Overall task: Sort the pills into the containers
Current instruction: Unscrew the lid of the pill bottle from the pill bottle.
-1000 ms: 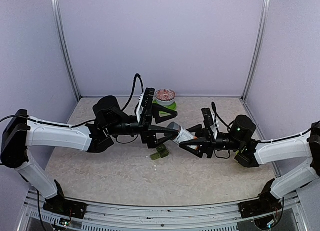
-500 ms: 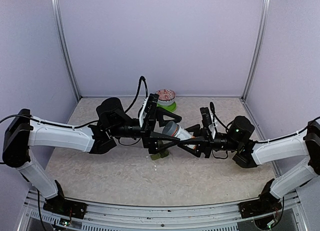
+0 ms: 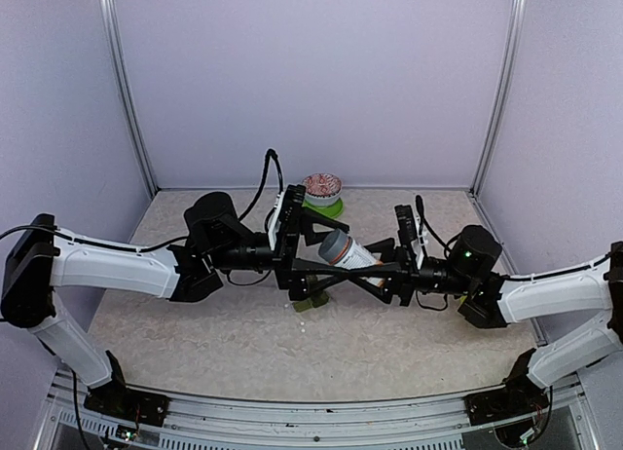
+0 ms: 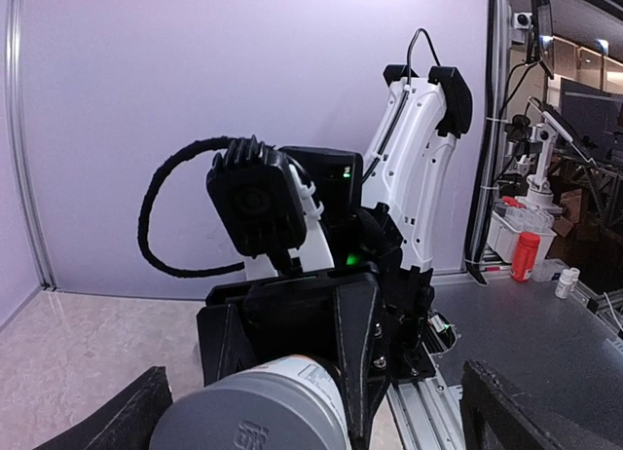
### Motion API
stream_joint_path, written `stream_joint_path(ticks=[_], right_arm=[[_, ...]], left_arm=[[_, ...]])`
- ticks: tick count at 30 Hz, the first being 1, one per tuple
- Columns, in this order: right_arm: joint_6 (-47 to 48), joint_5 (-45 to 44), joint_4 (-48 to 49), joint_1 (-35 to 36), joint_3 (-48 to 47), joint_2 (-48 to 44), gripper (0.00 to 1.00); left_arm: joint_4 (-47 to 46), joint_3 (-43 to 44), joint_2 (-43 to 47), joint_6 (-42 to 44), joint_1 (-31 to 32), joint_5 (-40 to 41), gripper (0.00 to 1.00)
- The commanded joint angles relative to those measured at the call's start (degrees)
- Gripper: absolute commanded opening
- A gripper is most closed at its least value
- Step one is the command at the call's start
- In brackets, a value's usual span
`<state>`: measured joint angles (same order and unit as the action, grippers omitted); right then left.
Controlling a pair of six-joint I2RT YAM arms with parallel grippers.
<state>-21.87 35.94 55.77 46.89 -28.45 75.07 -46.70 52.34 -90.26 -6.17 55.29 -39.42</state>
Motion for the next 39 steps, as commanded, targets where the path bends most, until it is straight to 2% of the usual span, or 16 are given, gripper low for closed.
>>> stream_joint_path(ticks=[1,27,39], right_arm=[[1.24,-9.32,0.64,-0.99,0.73,-3.71,0.26],[6.01,-11.01,-6.18,-2.42,-0.26,-9.85,0.26],[8.99,-2.25,-6.36,-2.45,0.05,-10.97,0.26]], left_arm=[[2.09,-1.83,2.73,1.15,0.94,-1.73,0.99],[3.8,-2.9,4.37,1.97,1.4,-1.11,0.99],[6.47,-2.68,6.29,2.76,-0.71,5.58,0.99]])
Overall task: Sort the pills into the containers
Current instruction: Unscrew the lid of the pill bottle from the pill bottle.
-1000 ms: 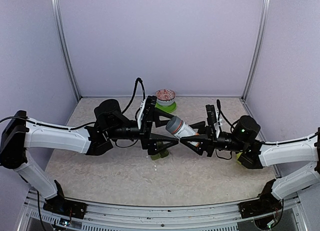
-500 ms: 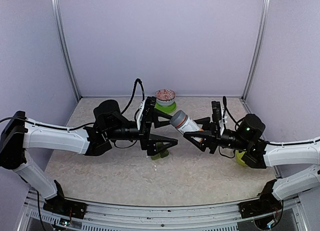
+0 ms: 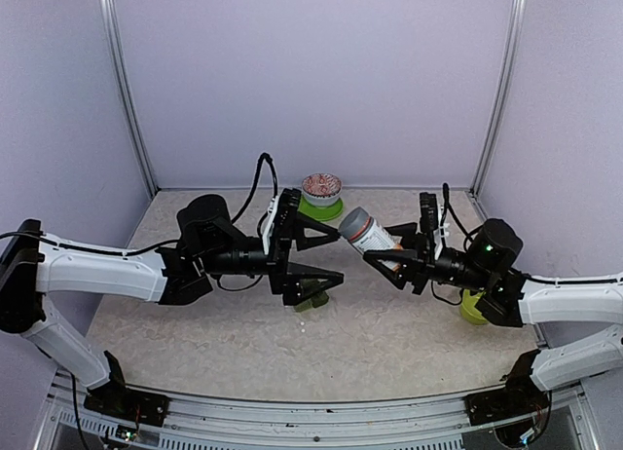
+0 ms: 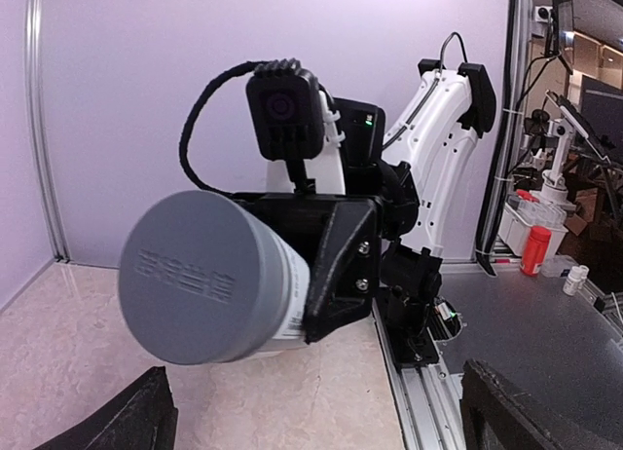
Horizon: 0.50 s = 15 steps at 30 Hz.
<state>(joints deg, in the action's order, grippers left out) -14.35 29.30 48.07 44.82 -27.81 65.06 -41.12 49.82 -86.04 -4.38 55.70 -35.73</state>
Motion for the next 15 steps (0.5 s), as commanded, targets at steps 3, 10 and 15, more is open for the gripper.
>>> stream_joint_path(ticks=[3,10,15], right_arm=[[1.08,8.15,2.3,-0.35,-0.82,0.22,0.26],[-3.1,13.06,7.52,0.85,-2.73,6.54,0.25],[-4.73,13.56,10.42,2.09,-4.25,10.76,0.25]], left_arm=[[2.11,0.8,2.36,2.55,-1.39,-0.11,0.99],[0.25,3.36,0.53,4.45,-0.78,-6.14,0.99],[-0.1,6.11,-2.24,5.6,1.34,-6.78,0.99]])
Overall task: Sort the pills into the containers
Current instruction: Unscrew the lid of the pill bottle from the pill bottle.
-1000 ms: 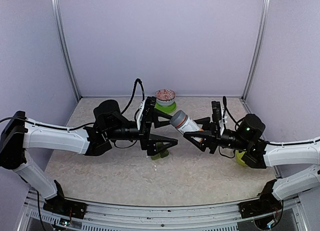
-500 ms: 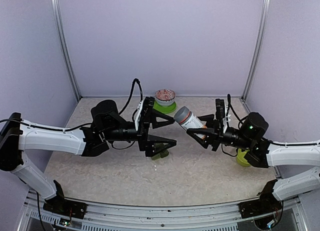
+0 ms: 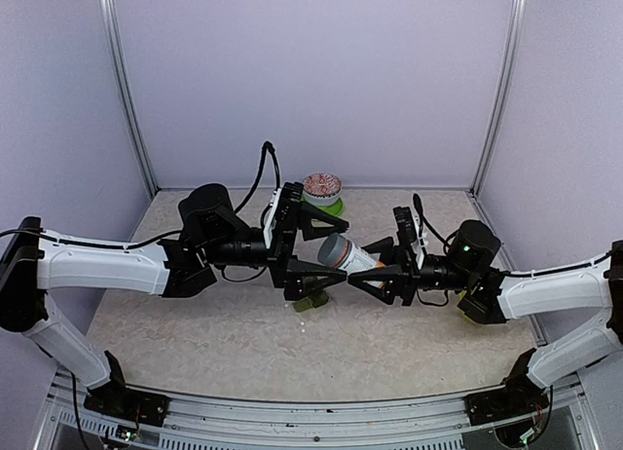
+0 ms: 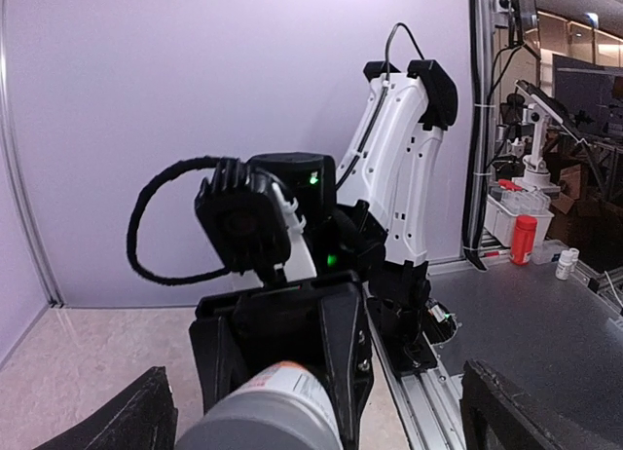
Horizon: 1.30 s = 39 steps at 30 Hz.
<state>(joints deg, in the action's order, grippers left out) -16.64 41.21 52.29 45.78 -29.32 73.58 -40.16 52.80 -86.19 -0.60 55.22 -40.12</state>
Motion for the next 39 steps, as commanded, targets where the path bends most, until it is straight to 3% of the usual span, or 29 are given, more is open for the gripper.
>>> stream_joint_path(ticks=[1,7,18,33,39], right_arm=[[-2.84,1.75,7.1,1.38,-2.73,2.81,0.25],[-4.8,0.73,9.75,2.06,-2.78,4.85,0.25],[-3.9,-9.43,8.72,2.11,0.85,1.25,0.25],[-2.31,-12.33,6.42,1.76,2.04,-1.7,0.25],[-1.45,-11.93,5.26,1.55,1.96,-2.48,0.25]], left_arm=[[-1.17,3.37,-2.5,1.81,2.02,-2.42,0.99],[-2.46,3.26,-3.63,1.18,2.35,-2.42,0.99],[-1.96,0.29,-2.05,1.77,2.52,3.93,0.99],[-1.84,-1.82,-0.94,1.78,2.53,7.92,0.98],[-2.11,-2.09,-0.99,1.11,2.52,8.3,0.91]])
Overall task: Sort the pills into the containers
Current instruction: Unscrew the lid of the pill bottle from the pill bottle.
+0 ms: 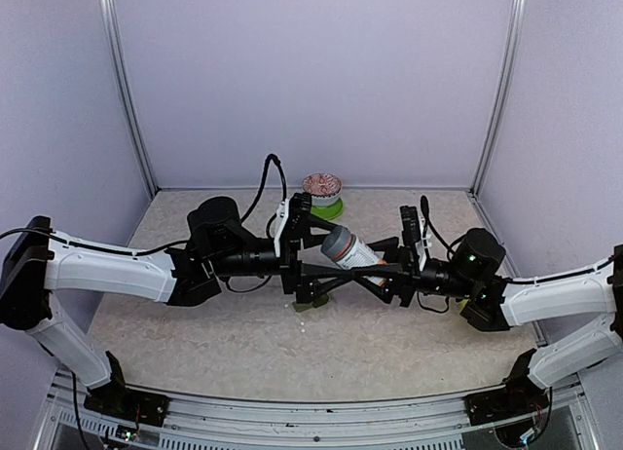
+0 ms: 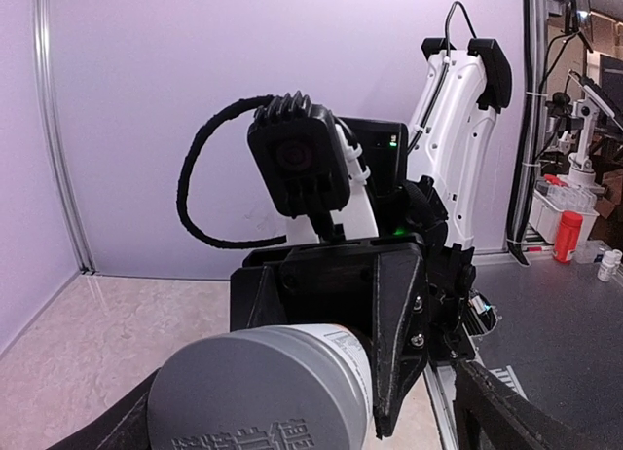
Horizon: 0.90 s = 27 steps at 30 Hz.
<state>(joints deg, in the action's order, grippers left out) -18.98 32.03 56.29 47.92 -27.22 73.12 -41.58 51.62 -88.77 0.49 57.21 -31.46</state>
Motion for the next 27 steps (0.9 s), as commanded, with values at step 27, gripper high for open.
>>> stream_joint_path(ticks=[27], right_arm=[[-1.66,6.74,4.89,-0.08,-2.69,4.74,0.25]], left_arm=[[-4.73,-1.56,2.4,-2.68,-0.52,-1.28,0.99]])
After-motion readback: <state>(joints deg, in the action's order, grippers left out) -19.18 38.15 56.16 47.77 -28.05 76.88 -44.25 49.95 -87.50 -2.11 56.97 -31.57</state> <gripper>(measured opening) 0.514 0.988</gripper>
